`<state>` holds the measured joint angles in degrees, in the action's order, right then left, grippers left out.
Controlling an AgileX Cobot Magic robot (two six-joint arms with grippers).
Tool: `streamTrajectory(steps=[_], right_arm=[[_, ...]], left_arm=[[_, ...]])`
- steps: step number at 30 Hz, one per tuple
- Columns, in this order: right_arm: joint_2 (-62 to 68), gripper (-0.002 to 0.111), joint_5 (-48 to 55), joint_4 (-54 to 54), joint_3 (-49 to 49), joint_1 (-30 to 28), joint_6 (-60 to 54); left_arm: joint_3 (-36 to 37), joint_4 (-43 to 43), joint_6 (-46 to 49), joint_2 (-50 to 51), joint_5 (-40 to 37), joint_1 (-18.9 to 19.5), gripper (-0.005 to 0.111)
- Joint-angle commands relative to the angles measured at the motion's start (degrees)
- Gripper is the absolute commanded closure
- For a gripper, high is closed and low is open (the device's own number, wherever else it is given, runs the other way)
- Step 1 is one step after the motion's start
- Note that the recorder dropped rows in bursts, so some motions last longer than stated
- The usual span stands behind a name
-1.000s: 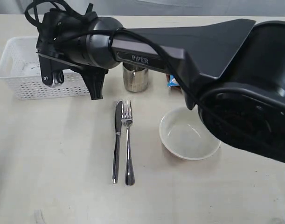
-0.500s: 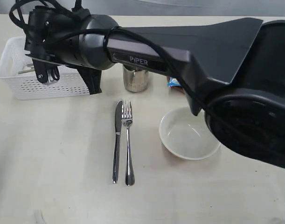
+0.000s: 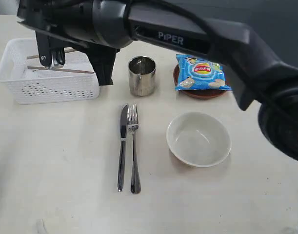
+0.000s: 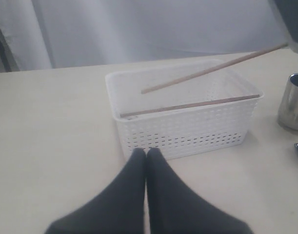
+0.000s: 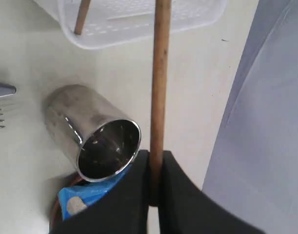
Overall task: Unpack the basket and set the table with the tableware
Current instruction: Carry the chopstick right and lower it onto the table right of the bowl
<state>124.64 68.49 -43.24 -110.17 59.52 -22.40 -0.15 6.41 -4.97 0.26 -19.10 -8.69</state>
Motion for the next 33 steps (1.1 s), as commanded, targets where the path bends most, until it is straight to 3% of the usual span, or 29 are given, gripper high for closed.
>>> streamTrajectory(steps=[1, 9, 16, 22, 28, 33], right_arm=[[-3.8, 0.109, 1.5, 1.9, -0.3, -1.5, 2.4], [-13.1, 0.109, 1.5, 11.0, 3.3, -5.8, 5.2], [-25.6, 0.109, 1.5, 11.2, 20.8, -10.9, 10.6], [-38.8, 0.109, 0.9, 11.3, 39.1, -18.2, 13.1], [-49.1, 0.109, -4.2, 10.4, 55.0, -27.7, 6.4], [-51.2, 0.109, -8.2, 9.3, 58.8, -37.2, 24.0]], left_arm=[[0.1, -0.6, 0.1, -0.3, 0.4, 0.2, 0.107], [0.1, -0.6, 0.1, -0.3, 0.4, 0.2, 0.107], [0.1, -0.6, 0.1, -0.3, 0.4, 0.2, 0.107], [0.1, -0.6, 0.1, -0.3, 0.4, 0.2, 0.107], [0.1, -0.6, 0.1, -0.3, 0.4, 0.2, 0.107], [0.1, -0.6, 0.1, -0.3, 0.4, 0.2, 0.107]])
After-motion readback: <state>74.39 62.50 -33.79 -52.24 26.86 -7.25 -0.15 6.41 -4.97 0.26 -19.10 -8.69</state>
